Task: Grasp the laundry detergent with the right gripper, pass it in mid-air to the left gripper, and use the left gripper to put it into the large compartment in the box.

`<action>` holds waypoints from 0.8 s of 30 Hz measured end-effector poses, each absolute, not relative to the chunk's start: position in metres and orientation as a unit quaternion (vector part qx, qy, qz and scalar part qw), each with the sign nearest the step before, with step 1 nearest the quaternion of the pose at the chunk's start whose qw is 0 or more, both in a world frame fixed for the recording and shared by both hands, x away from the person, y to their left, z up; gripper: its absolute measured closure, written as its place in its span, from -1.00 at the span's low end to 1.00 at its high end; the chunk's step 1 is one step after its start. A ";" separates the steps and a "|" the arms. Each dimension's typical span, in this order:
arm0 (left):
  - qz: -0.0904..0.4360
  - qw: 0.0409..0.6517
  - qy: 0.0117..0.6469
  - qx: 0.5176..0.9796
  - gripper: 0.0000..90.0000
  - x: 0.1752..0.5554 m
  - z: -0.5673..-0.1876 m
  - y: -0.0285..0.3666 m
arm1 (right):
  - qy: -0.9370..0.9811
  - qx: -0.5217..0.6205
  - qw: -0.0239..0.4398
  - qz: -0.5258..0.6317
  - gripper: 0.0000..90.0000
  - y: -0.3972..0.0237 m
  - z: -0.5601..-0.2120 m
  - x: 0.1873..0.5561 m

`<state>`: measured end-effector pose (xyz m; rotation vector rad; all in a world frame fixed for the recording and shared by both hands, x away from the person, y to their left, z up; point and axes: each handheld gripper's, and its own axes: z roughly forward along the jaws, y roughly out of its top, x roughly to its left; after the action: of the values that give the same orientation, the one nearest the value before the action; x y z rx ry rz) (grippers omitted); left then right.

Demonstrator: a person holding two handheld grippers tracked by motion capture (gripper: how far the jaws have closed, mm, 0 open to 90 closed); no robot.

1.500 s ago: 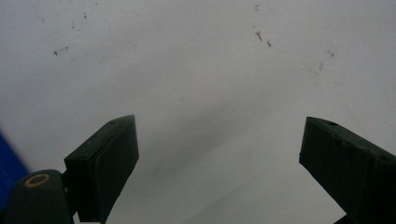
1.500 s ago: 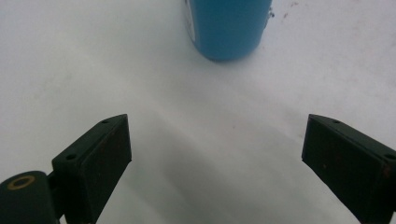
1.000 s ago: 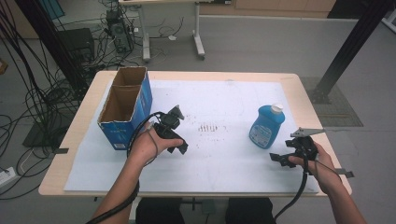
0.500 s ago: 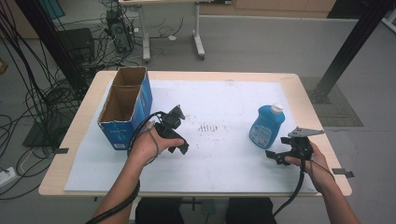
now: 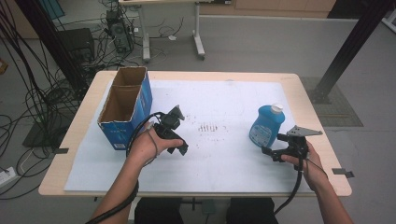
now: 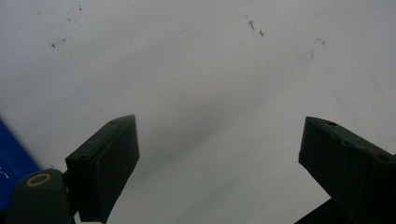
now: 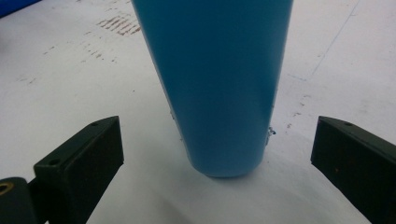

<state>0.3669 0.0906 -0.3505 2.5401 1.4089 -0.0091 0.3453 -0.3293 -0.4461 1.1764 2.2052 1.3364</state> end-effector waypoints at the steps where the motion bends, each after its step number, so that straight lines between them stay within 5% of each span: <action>1: -0.003 0.118 0.482 0.868 -0.72 0.367 -0.351 0.091 | 0.769 0.410 0.153 0.466 -0.96 -0.329 -0.446 0.345; 24: -0.014 0.125 0.469 0.874 -0.72 0.367 -0.347 0.083 | 0.736 0.395 0.166 0.524 -0.98 -0.320 -0.457 0.355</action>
<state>0.3670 0.0828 -0.3467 2.5485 1.3658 -0.0406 0.3554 -0.3199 -0.4568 1.1240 2.0971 1.4912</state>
